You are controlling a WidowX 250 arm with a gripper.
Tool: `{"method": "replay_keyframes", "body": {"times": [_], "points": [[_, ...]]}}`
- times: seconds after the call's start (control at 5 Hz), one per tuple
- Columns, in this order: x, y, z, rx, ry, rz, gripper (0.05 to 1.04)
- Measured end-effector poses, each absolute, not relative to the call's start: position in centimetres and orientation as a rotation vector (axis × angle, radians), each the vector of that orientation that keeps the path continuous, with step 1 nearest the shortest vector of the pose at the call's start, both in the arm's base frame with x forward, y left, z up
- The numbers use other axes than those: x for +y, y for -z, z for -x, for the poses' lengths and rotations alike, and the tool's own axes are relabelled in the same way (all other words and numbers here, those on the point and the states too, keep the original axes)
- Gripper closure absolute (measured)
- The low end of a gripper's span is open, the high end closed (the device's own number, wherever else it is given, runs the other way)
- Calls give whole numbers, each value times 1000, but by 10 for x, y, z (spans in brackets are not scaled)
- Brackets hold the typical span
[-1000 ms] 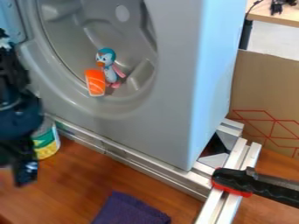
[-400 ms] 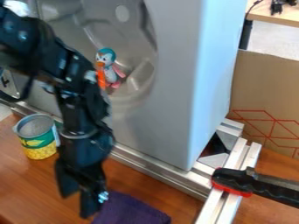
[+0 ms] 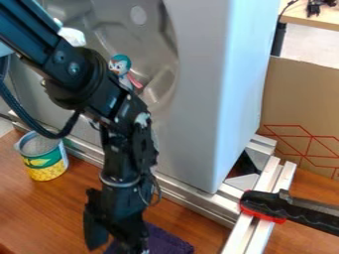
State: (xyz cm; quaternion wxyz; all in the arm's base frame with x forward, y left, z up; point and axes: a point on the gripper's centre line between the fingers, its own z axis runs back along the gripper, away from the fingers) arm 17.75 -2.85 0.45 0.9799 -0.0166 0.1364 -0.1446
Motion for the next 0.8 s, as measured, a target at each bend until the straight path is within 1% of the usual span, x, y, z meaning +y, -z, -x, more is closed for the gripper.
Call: {"method": "replay_keyframes", "body": {"times": [0.4, 0.6, 0.8], "points": [[-30, 18, -166, 345, 286, 48, 83], [-31, 25, -169, 367, 254, 39, 83], [-35, 28, -175, 366, 244, -11, 83]]}}
